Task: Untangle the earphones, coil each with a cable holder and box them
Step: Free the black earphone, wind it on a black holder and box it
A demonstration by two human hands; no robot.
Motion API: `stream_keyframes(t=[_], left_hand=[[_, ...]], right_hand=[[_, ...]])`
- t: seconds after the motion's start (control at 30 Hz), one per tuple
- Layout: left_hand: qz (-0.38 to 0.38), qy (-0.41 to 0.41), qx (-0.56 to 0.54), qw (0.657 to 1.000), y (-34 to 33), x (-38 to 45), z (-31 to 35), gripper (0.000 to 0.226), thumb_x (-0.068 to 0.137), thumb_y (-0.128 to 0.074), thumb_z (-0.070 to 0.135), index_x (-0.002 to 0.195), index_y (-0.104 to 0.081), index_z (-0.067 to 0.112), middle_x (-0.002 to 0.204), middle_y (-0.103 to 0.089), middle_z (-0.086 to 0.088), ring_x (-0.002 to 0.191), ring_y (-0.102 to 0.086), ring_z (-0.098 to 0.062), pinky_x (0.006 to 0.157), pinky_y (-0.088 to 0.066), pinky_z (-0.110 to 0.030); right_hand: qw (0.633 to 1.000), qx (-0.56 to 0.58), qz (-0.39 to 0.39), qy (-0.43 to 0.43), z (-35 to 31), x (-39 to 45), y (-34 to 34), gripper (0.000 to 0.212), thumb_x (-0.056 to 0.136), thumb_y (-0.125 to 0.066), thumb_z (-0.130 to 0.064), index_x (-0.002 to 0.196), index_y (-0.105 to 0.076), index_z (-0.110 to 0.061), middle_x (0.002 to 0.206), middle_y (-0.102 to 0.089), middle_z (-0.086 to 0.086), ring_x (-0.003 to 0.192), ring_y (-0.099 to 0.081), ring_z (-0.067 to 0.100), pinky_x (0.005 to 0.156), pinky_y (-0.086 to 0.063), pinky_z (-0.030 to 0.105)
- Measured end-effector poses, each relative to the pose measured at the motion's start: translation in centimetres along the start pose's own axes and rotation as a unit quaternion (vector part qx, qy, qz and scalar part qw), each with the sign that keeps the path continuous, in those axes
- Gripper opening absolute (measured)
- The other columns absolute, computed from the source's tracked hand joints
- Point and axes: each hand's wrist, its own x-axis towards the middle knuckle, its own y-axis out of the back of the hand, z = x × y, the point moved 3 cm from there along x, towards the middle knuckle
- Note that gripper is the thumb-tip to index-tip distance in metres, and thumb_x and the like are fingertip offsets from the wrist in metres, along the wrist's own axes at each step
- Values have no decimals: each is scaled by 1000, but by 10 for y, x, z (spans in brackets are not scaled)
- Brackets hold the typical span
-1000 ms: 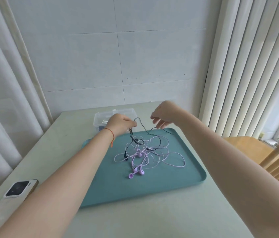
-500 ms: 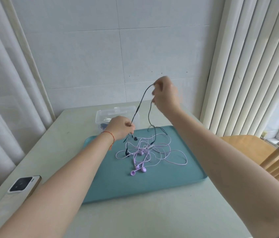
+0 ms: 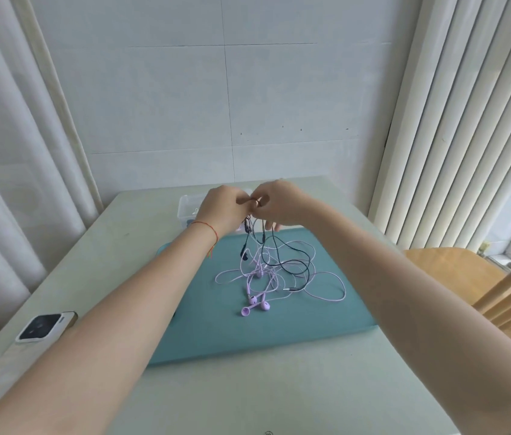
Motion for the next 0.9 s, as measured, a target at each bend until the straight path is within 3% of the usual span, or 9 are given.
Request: stream_keyframes(t=[0.13, 0.3, 0.37, 0.47, 0.53, 0.57, 0.63, 0.73, 0.9], left_hand=[[12, 5, 20, 1000, -4, 0, -14, 26, 86, -56, 27, 65, -63, 12, 68, -63, -6, 74, -59, -29, 66, -46, -32], [-65, 55, 71, 994, -24, -9, -48, 42, 85, -59, 30, 52, -39, 15, 56, -44, -2, 59, -42, -21, 56, -31, -30], [-128, 91, 83, 984, -31, -12, -60, 42, 82, -62, 35, 53, -37, 18, 59, -42, -2, 60, -40, -20, 53, -27, -28], [-190, 100, 98, 972, -33, -12, -63, 14, 81, -69, 31, 85, -57, 25, 94, -56, -2, 88, -54, -22, 72, -41, -26], [-193, 90, 35, 976, -31, -9, -57, 56, 80, -72, 22, 131, -49, 19, 120, -51, -2, 115, -53, -23, 92, -41, -27], [-189, 82, -10, 978, -29, -8, -50, 66, 81, -71, 19, 140, -42, 18, 125, -50, -1, 121, -51, -22, 97, -41, -28], [-168, 68, -115, 977, -24, -6, -33, 57, 85, -66, 18, 138, -46, 20, 129, -55, -1, 119, -55, -21, 98, -45, -32], [-99, 52, -187, 976, -18, -4, -15, 27, 88, -60, 18, 113, -65, 22, 109, -65, 0, 96, -62, -18, 89, -49, -32], [-70, 70, -177, 979, -23, -6, -35, 10, 84, -63, 15, 89, -72, 15, 86, -72, -3, 78, -63, -13, 76, -49, -24]], right_hand=[[994, 95, 19, -45, 2, 4, 2, 19, 94, -47, -5, 83, -62, -4, 62, -62, 8, 43, -57, 15, 44, -50, 25], [929, 185, 319, -39, 3, -1, 35, 23, 93, -44, -15, 85, -63, -7, 64, -63, 8, 53, -51, 19, 49, -38, 28], [908, 185, 374, -32, 5, -2, 41, 23, 94, -42, -18, 88, -61, -6, 69, -63, 13, 64, -55, 28, 56, -43, 33], [938, 153, 308, -44, 6, 3, 38, 25, 93, -41, -18, 89, -62, -6, 69, -62, 9, 67, -58, 30, 62, -46, 36], [960, 125, 248, -43, 4, 4, 32, 24, 92, -42, -15, 87, -64, -8, 63, -56, 2, 56, -52, 23, 55, -42, 29], [967, 120, 221, -41, 2, 3, 30, 24, 92, -42, -14, 85, -65, -9, 60, -53, 1, 50, -49, 20, 50, -40, 26], [977, 129, 168, -39, 0, 4, 23, 23, 91, -45, -14, 82, -66, -10, 56, -52, 3, 41, -47, 20, 45, -38, 23], [974, 188, 126, -28, -6, 3, 17, 22, 91, -47, -15, 80, -66, -10, 50, -53, 7, 42, -52, 22, 53, -47, 28], [875, 381, 295, -43, 3, 2, 34, 22, 93, -42, -18, 79, -59, -14, 46, -39, -1, 39, -44, 19, 43, -37, 23]])
